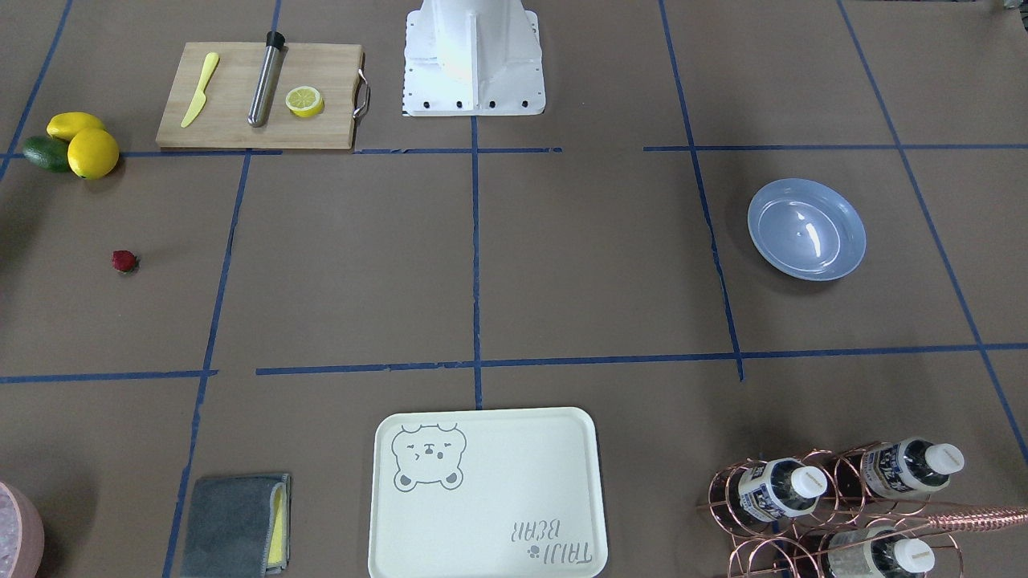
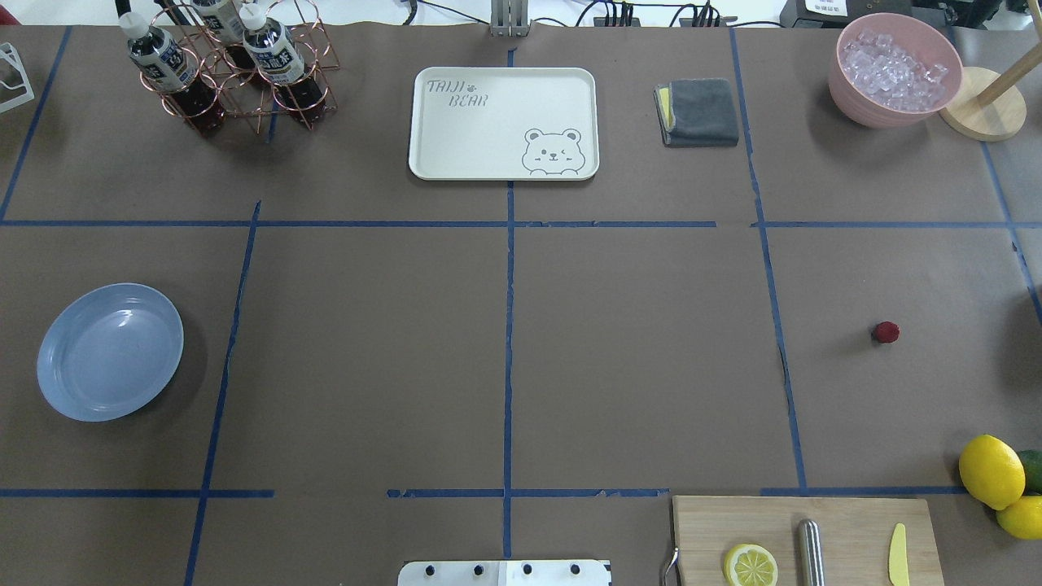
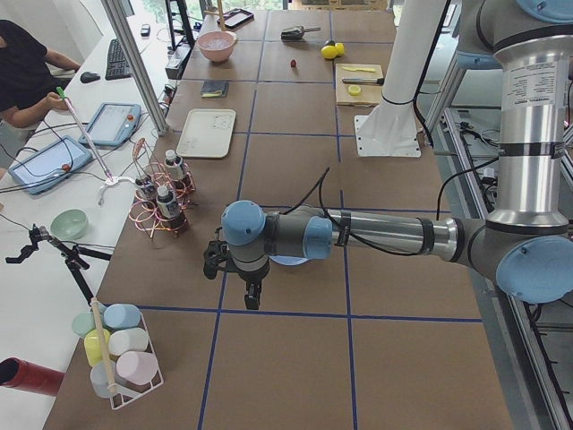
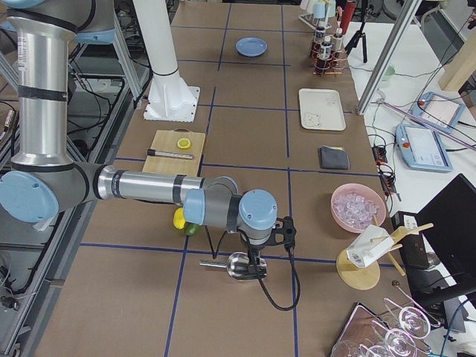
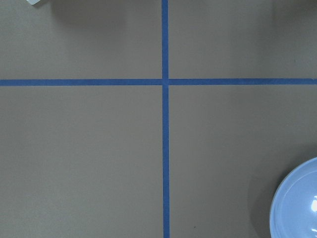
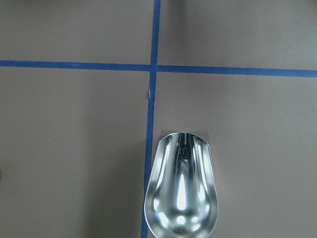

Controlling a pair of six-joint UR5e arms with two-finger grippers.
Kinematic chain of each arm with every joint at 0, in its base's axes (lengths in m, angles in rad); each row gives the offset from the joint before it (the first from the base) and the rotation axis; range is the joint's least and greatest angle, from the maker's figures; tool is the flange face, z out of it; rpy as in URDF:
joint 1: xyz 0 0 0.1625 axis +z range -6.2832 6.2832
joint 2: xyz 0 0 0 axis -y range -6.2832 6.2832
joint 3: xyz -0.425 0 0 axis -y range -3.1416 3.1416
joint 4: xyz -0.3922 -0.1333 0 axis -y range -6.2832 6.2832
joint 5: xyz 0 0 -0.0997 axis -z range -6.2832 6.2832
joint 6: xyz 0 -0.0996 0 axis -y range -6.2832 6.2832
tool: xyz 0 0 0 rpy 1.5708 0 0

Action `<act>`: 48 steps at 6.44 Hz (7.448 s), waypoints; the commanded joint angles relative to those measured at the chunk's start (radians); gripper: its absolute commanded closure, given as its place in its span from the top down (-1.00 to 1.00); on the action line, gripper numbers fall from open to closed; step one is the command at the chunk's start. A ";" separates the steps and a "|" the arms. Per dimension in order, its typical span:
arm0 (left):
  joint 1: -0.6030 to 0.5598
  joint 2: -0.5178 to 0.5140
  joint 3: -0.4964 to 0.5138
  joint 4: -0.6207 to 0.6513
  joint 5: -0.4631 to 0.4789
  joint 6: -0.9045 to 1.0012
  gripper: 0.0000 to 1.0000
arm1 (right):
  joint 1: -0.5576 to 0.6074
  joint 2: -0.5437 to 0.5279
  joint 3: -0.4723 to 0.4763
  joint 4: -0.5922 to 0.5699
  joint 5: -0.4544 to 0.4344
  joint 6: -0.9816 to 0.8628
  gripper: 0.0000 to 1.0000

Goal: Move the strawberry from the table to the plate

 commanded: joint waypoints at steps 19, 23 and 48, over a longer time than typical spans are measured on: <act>0.643 0.145 0.156 -1.051 0.265 -0.991 -1.00 | -0.003 0.057 0.026 0.007 -0.004 0.028 1.00; 0.597 0.151 0.084 -0.981 0.112 -0.977 -1.00 | -0.004 0.063 0.024 0.007 -0.004 0.028 1.00; 0.760 -0.569 -0.289 0.098 0.447 -1.255 1.00 | -0.709 0.003 0.040 0.718 -0.290 1.069 1.00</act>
